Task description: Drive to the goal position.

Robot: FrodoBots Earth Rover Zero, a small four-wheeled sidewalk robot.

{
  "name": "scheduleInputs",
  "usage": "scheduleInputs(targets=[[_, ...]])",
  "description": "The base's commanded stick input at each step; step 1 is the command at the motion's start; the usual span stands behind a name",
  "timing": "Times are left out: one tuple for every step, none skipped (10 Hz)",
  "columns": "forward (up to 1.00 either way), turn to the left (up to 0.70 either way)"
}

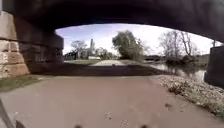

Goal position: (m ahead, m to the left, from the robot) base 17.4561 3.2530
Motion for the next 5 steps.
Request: scheduleInputs(targets=[[1.00,0.06],[1.00,0.03],[1.00,0.02],[1.00,0.27],[1.00,0.36]])
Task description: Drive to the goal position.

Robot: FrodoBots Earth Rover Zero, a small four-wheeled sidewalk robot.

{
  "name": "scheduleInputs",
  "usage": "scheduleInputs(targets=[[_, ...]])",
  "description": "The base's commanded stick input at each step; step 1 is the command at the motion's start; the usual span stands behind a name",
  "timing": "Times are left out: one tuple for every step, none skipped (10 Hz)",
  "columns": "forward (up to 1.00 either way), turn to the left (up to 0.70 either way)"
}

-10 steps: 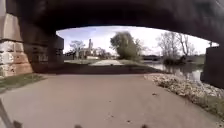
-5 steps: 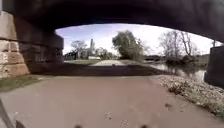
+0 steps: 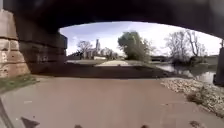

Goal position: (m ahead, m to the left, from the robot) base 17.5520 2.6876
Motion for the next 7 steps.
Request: scheduleInputs(targets=[[1.00,0.38],[1.00,0.16],[1.00,0.00],[1.00,0.00],[1.00,0.00],[1.00,0.00],[1.00,0.00]])
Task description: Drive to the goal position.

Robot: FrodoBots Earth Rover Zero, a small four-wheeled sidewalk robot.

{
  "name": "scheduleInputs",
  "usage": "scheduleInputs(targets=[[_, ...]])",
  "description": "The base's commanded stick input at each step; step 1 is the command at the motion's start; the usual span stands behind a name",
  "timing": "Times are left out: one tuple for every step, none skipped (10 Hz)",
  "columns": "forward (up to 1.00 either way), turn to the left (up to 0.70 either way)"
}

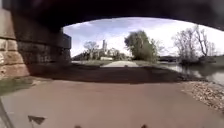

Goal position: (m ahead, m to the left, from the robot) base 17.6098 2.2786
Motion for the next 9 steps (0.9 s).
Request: scheduleInputs(targets=[[1.00,0.00],[1.00,0.00],[1.00,0.00],[1.00,0.00],[1.00,0.00],[1.00,0.00],[1.00,0.00],[1.00,0.00],[1.00,0.00]])
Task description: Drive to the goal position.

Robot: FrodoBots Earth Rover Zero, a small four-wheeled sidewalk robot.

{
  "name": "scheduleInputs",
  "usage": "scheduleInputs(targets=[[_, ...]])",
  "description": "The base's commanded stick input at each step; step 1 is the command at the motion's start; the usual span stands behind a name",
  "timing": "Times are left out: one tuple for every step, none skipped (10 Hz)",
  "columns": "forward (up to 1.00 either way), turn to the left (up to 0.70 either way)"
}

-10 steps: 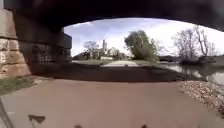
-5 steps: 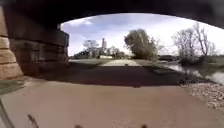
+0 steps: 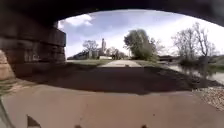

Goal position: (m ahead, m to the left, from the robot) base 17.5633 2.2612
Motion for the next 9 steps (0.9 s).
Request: scheduleInputs(targets=[[1.00,0.00],[1.00,0.00],[1.00,0.00],[1.00,0.00],[1.00,0.00],[1.00,0.00],[1.00,0.00],[1.00,0.00],[1.00,0.00]])
